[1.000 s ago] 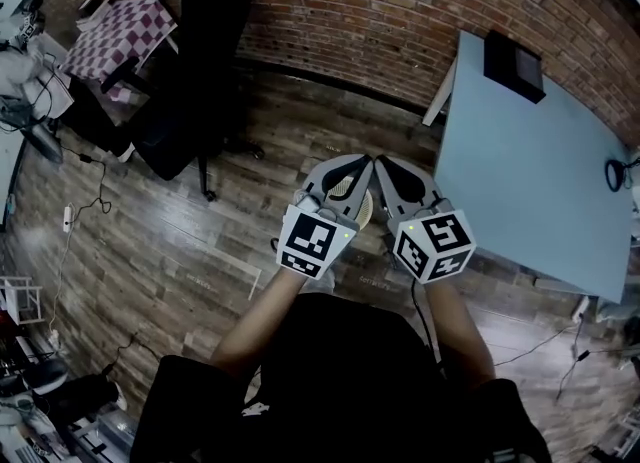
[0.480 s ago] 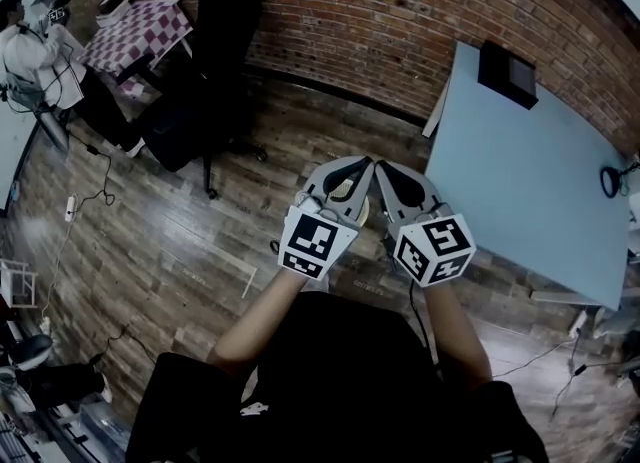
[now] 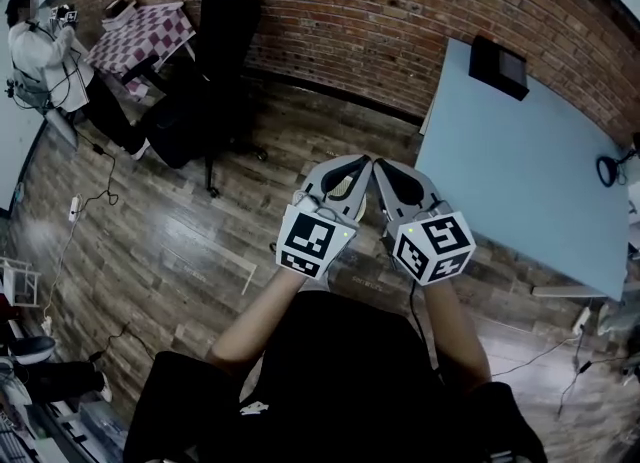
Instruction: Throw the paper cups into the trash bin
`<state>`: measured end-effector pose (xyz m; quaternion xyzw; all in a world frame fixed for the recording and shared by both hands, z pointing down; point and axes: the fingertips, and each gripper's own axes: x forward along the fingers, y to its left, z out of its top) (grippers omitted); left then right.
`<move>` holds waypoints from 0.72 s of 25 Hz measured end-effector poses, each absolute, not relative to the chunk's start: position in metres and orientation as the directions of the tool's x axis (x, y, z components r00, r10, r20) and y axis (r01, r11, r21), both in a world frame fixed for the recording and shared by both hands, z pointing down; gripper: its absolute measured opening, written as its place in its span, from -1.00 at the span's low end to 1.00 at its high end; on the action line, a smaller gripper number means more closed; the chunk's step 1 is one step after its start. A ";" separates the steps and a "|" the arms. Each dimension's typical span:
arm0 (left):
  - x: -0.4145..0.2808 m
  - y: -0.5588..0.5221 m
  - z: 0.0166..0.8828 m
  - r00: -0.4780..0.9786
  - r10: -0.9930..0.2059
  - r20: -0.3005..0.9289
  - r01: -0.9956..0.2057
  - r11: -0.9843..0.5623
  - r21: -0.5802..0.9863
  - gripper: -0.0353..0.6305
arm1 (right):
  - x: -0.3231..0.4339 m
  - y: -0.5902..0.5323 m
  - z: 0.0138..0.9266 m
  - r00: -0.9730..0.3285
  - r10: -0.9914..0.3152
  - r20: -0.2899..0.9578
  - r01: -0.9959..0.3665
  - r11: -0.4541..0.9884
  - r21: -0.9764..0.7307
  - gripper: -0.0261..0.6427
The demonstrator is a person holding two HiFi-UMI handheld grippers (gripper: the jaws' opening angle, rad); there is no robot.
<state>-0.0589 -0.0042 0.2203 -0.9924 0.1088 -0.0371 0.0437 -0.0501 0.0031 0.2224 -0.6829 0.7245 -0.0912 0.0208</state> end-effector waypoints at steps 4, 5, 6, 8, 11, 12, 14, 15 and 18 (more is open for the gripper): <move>-0.058 0.016 0.218 0.976 -0.210 0.059 -0.204 -0.975 -0.094 -0.87 | -0.049 0.024 0.220 -0.055 -0.995 0.089 -0.987 0.040 -0.158 -0.92; -0.057 0.021 0.219 0.977 -0.206 0.060 -0.200 -0.975 -0.093 -0.87 | -0.049 0.029 0.221 -0.052 -0.995 0.089 -0.987 0.037 -0.158 -0.92; -0.057 0.026 0.219 0.977 -0.203 0.063 -0.197 -0.976 -0.095 -0.87 | -0.048 0.033 0.221 -0.049 -0.995 0.089 -0.987 0.034 -0.159 -0.92; -0.056 0.035 0.220 0.978 -0.197 0.071 -0.189 -0.976 -0.107 -0.87 | -0.047 0.041 0.221 -0.044 -0.995 0.086 -0.987 0.030 -0.161 -0.92; -0.056 0.046 0.219 0.979 -0.189 0.079 -0.179 -0.976 -0.122 -0.87 | -0.045 0.051 0.218 -0.040 -0.996 0.080 -0.988 0.027 -0.152 -0.92; -0.056 0.048 0.219 0.979 -0.187 0.080 -0.176 -0.976 -0.124 -0.87 | -0.046 0.053 0.217 -0.039 -0.996 0.078 -0.989 0.027 -0.148 -0.92; -0.058 0.053 0.218 0.980 -0.183 0.084 -0.171 -0.977 -0.129 -0.87 | -0.048 0.057 0.216 -0.040 -0.996 0.076 -0.989 0.028 -0.146 -0.92; -0.059 0.054 0.218 0.979 -0.182 0.086 -0.170 -0.977 -0.132 -0.87 | -0.049 0.059 0.216 -0.041 -0.996 0.076 -0.989 0.030 -0.147 -0.92; -0.059 0.056 0.216 0.979 -0.186 0.088 -0.173 -0.976 -0.133 -0.87 | -0.050 0.063 0.213 -0.046 -0.996 0.072 -0.989 0.036 -0.143 -0.92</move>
